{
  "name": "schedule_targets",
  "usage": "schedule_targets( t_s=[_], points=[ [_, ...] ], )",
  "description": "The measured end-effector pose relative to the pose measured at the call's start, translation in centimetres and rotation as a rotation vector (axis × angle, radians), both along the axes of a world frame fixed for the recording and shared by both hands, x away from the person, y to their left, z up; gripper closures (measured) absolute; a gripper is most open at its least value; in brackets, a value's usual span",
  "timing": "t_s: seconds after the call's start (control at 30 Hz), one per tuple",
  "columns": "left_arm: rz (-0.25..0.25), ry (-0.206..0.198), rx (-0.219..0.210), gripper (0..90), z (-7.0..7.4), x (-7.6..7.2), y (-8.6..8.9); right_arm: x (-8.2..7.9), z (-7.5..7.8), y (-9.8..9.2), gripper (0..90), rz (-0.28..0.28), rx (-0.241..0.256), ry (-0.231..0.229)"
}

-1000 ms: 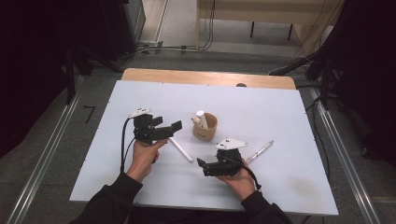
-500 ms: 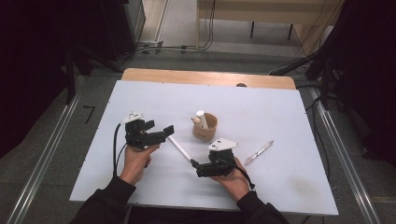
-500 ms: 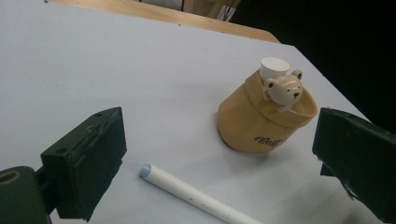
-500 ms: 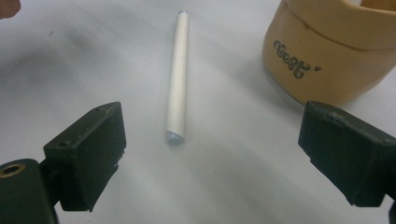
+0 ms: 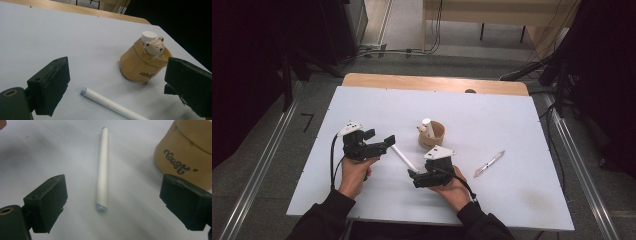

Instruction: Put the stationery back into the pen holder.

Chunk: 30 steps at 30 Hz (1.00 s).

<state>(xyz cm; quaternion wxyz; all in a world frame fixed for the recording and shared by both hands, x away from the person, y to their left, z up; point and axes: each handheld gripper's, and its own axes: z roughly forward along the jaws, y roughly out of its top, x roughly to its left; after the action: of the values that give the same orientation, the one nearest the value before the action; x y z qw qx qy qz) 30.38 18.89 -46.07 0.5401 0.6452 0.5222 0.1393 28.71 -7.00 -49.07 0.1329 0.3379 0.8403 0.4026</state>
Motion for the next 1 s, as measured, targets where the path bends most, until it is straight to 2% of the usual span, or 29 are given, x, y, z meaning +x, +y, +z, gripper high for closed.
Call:
schedule_targets(
  t_s=[0.23,0.37,0.67,0.87,1.0],
  points=[
    [-0.011,-0.006,-0.025,9.8,-0.2,0.2,0.3,0.5,-0.1,1.0,6.7,-0.001,0.002,-0.004],
    [-0.003,-0.006,-0.024,10.2,-0.2,0.2,0.6,0.9,-0.2,1.6,7.1,-0.001,-0.004,-0.003],
    [-0.005,0.007,-0.023,10.1,-0.4,0.4,0.6,1.3,-0.7,2.6,13.9,-0.003,-0.008,-0.027],
    [-0.006,0.014,-0.028,10.2,-0.4,0.5,0.7,1.9,-0.9,3.3,23.0,0.008,-0.008,-0.038],
    [-0.002,0.018,-0.033,10.1,-0.5,0.5,0.8,2.2,-1.2,3.7,29.0,0.017,0.013,-0.043]
  ],
)
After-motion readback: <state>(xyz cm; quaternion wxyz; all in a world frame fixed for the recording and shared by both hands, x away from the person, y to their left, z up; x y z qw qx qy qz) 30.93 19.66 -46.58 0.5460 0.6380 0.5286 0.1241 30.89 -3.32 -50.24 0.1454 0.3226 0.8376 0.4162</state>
